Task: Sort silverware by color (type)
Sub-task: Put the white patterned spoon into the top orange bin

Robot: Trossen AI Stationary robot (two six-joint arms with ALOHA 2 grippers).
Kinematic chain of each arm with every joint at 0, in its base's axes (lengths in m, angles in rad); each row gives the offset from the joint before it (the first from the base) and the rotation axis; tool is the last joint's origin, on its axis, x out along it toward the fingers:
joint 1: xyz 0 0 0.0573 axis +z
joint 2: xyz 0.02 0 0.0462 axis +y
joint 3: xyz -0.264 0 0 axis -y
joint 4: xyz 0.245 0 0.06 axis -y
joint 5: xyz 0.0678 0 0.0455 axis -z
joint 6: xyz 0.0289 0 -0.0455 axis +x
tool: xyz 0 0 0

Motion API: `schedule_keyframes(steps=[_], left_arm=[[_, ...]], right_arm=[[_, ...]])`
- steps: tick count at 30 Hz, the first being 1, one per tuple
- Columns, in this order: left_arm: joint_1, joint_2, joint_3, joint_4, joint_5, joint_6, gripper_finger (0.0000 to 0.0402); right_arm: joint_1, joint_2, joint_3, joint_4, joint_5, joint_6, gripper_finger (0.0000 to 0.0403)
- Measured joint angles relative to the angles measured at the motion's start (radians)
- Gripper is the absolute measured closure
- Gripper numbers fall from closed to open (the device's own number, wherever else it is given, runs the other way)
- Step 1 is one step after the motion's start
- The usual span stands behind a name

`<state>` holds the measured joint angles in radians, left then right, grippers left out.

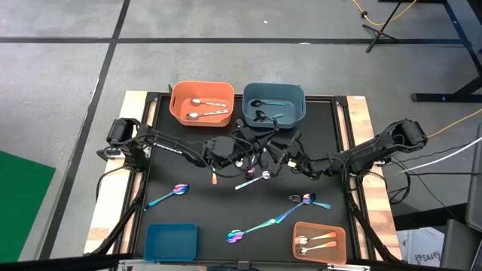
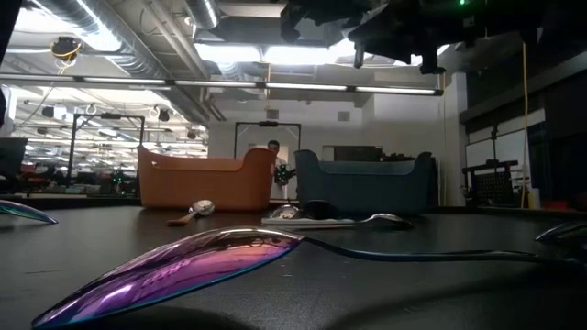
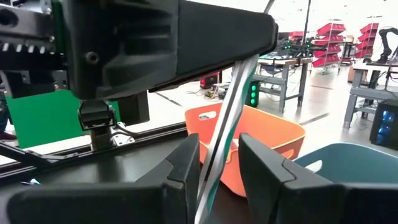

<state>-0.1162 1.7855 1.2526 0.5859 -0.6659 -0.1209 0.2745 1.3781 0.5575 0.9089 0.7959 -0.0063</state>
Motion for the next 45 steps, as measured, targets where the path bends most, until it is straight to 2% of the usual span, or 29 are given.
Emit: schedule_keyframes(steps=[5, 13, 18, 29, 33, 38, 42, 45], left_arm=[[0.000, 0.000, 0.000, 0.000, 0.000, 0.000, 0.0392], [0.000, 0.000, 0.000, 0.000, -0.009, 0.007, 0.0392], [0.000, 0.000, 0.000, -0.001, -0.006, 0.005, 0.0384], [-0.001, -0.002, 0.001, -0.002, 0.002, -0.002, 0.0346], [-0.003, -0.057, 0.001, -0.108, 0.002, 0.000, 0.0331], [-0.017, -0.177, 0.001, -0.365, 0.002, 0.000, 0.0319], [-0.045, -0.279, 0.001, -0.600, 0.008, -0.004, 0.0318], [-0.071, -0.356, 0.001, -0.753, 0.002, -0.033, 0.0318]], right_arm=[[0.000, 0.000, 0.000, 0.000, 0.002, 0.000, 0.0314], [0.000, -0.001, 0.000, -0.001, 0.016, 0.005, 0.0392], [0.000, -0.001, 0.000, -0.005, 0.012, 0.003, 0.0383], [-0.001, -0.001, 0.000, -0.008, -0.003, -0.007, 0.0396], [-0.001, -0.001, 0.000, -0.008, -0.006, -0.035, 0.0398], [0.000, -0.001, 0.039, -0.071, -0.006, -0.059, 0.0399], [-0.012, -0.001, 0.140, -0.269, -0.027, -0.089, 0.0399], [-0.050, -0.001, 0.249, -0.481, -0.108, -0.086, 0.0399]])
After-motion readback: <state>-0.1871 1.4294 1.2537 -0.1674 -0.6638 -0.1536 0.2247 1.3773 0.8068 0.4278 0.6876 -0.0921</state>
